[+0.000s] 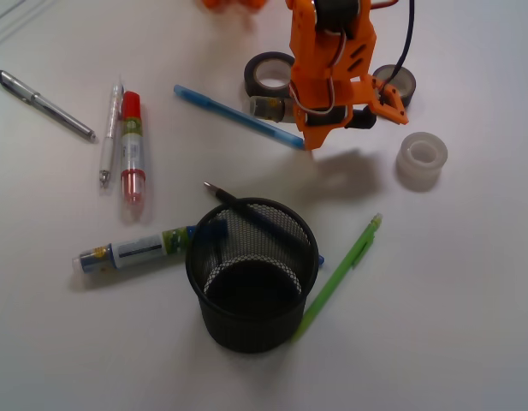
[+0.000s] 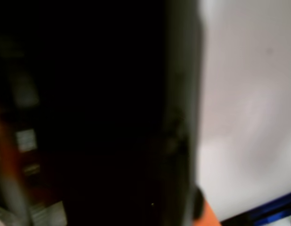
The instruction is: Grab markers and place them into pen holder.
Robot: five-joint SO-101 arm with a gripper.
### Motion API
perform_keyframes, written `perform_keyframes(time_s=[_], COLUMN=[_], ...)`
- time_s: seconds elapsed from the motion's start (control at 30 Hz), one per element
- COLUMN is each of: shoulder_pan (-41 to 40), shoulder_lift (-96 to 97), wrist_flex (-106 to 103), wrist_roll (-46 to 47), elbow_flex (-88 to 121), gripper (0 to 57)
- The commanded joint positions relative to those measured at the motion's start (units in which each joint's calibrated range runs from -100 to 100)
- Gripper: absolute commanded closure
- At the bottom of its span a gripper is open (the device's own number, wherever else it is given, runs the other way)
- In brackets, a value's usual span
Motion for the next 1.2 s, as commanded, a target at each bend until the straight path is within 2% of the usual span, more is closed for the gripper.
perform_keyframes(time_s=[0.0,0.3,0.63,0.83,1.17], shoulder_pan=[-0.5,-1.6,0.2,4.8,6.1], shoulder_lift=[-0.2,-0.4,0.6,0.6,0.7], wrist_flex=[0.0,3.2,10.9,5.7,-10.7], wrist_roll=[0.2,0.2,-0.2,-3.9,-8.9], elbow_flex=[-1.3,-8.4,-42.0,-54.0,-54.9], gripper=[57.0,57.0,57.0,57.1,56.9])
